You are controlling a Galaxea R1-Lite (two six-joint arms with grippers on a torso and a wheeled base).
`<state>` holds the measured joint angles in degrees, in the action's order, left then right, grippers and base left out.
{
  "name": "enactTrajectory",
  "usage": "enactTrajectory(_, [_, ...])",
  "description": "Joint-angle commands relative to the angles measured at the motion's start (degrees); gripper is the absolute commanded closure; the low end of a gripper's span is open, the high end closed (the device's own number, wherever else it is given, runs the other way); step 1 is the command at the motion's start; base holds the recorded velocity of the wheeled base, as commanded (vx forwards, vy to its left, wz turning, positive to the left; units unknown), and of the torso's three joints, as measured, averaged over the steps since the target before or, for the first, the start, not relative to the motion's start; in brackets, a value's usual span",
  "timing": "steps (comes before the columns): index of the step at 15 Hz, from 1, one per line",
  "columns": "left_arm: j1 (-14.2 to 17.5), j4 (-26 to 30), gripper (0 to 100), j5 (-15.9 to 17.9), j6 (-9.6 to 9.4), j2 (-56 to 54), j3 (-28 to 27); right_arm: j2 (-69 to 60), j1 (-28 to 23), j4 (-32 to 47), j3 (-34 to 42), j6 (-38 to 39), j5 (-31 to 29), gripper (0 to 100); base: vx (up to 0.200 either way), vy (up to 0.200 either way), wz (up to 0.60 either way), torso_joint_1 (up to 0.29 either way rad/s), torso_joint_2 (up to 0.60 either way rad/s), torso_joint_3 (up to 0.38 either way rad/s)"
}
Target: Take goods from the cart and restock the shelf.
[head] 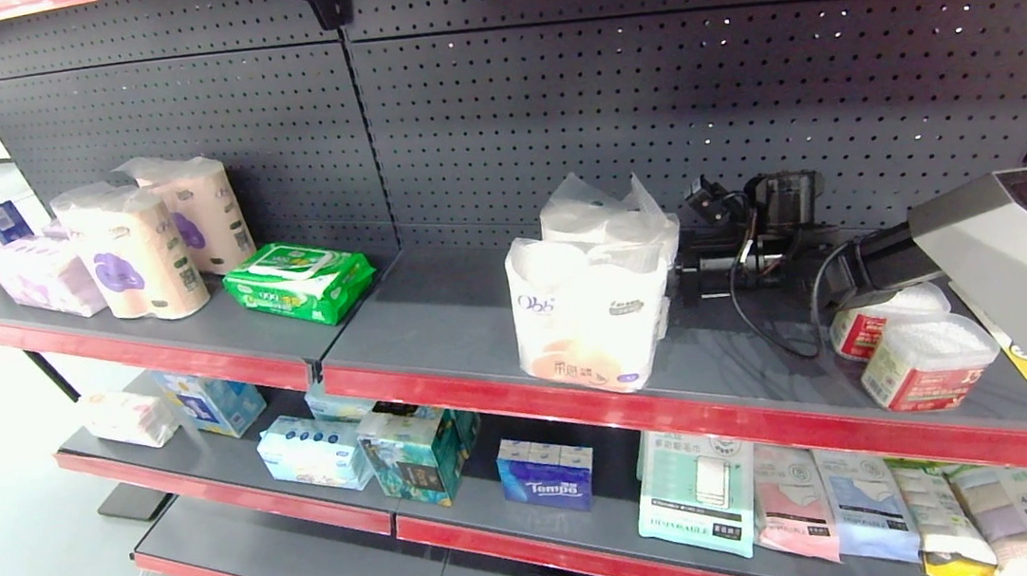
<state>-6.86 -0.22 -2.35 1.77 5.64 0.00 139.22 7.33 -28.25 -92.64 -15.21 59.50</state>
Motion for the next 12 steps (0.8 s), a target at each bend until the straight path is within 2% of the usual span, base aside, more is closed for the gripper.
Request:
enactTrajectory(1, [0.0, 0.0, 0, 0.0, -0.01, 0.1, 0.0, 0.3, 0.1, 0.0, 0.1, -0.1, -0.2, 100, 0.000, 0.000, 0.00, 0.000, 0.00, 0.000])
enactTrajectory(12, [0.0, 0.0, 0, 0.0, -0.01, 0.1, 0.0, 0.4, 0.2, 0.1, -0.4, 0.1, 0.5, 100, 0.000, 0.000, 0.00, 0.000, 0.00, 0.000])
